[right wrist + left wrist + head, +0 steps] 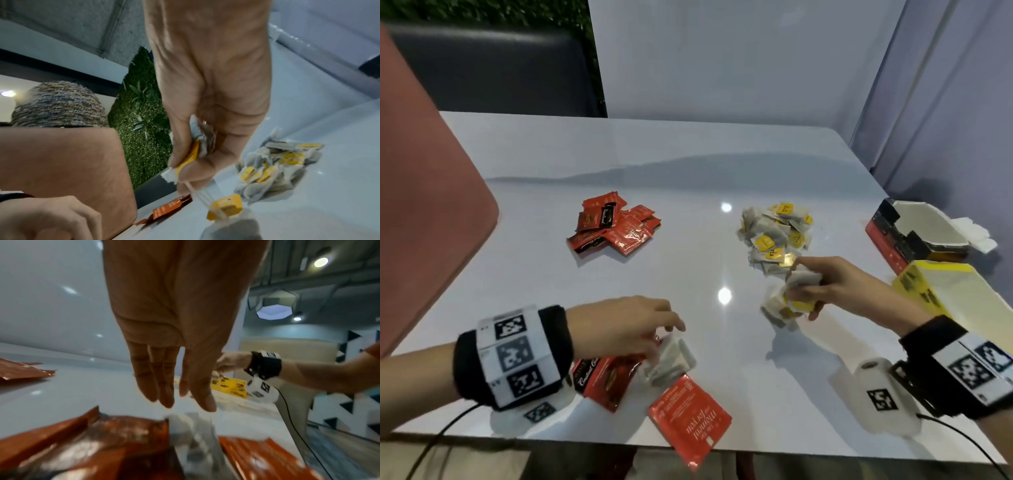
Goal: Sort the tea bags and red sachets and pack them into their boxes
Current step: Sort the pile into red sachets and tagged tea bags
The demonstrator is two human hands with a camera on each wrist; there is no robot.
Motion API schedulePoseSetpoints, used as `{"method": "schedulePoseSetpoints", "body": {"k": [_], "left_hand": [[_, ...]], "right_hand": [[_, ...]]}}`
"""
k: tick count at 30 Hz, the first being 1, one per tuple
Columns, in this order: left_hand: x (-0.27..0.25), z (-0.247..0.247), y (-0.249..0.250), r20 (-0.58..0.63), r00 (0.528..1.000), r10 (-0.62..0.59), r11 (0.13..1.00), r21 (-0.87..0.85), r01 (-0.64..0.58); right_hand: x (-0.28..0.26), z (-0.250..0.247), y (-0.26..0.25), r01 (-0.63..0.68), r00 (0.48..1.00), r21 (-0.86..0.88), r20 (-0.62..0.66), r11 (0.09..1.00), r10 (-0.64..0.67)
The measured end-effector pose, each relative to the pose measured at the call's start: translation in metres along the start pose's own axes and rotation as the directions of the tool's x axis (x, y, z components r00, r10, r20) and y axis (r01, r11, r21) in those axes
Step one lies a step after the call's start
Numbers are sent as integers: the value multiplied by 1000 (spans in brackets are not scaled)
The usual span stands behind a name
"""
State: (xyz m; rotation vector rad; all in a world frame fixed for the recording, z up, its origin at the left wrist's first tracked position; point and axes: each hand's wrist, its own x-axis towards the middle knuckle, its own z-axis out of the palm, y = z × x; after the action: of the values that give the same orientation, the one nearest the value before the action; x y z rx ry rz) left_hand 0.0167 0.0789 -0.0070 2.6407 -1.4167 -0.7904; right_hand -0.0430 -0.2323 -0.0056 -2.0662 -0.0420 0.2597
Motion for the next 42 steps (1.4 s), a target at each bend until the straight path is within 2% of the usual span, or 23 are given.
{"method": "schedulePoseSetpoints", "body": {"k": [2, 7, 14, 16, 19, 22, 23, 25, 27, 29, 31, 33, 35, 37, 39, 42], "left_hand": [[0, 10, 7, 6, 999, -32, 998, 55, 31], [4, 22, 12, -50, 998, -23, 982, 188, 32], [9, 19, 16, 7, 1000, -5, 989, 147, 4], [12, 19, 17, 23, 1000, 11, 986, 169, -15], [17, 17, 15, 15, 999, 30, 976, 217, -33], [20, 17, 12, 19, 1000, 21, 978, 209, -25], [21, 16, 11, 18, 1000, 17, 978, 208, -21], [23, 15, 10, 9, 1000, 21, 981, 193, -23], [23, 15, 10, -3, 1000, 31, 988, 153, -30], [23, 17, 6, -22, 999, 35, 993, 112, -33], [25, 16, 4, -48, 998, 39, 994, 100, -35], [26, 13, 6, -66, 997, 46, 997, 58, -42], [27, 7, 10, -81, 996, 23, 1000, -11, -24], [29, -2, 12, -115, 993, -3, 998, -60, -4], [31, -7, 10, -149, 989, 10, 995, -96, -24], [32, -13, 8, -180, 984, 7, 996, -85, -23]], "right_hand": [[7, 5, -6, 19, 1000, -41, -11, 999, -19], [16, -2, -30, 89, 985, -58, -145, 994, -97], [26, -30, -56, 183, 934, 6, -312, 983, -172], [41, -36, -51, 144, 947, -24, -285, 989, -145], [64, -40, -37, 1, 960, -56, -280, 998, -16], [84, -40, -25, -153, 939, -33, -318, 988, 135], [89, -38, -21, -210, 923, -77, -345, 975, 172], [91, -34, -18, -345, 879, -323, -439, 881, 183], [85, -24, -21, -368, 866, -540, -495, 757, 69], [74, -12, -26, -282, 892, -630, -450, 723, -44], [61, -5, -27, -217, 914, -664, -395, 716, -89], [53, 0, -25, -199, 946, -693, -320, 693, -49], [49, 8, -21, -148, 984, -739, -178, 658, 20], [46, 19, -16, -103, 992, -769, -35, 630, 119], [45, 31, -6, -113, 979, -791, 17, 602, 205], [45, 41, 7, -102, 979, -824, 16, 557, 203]]}}
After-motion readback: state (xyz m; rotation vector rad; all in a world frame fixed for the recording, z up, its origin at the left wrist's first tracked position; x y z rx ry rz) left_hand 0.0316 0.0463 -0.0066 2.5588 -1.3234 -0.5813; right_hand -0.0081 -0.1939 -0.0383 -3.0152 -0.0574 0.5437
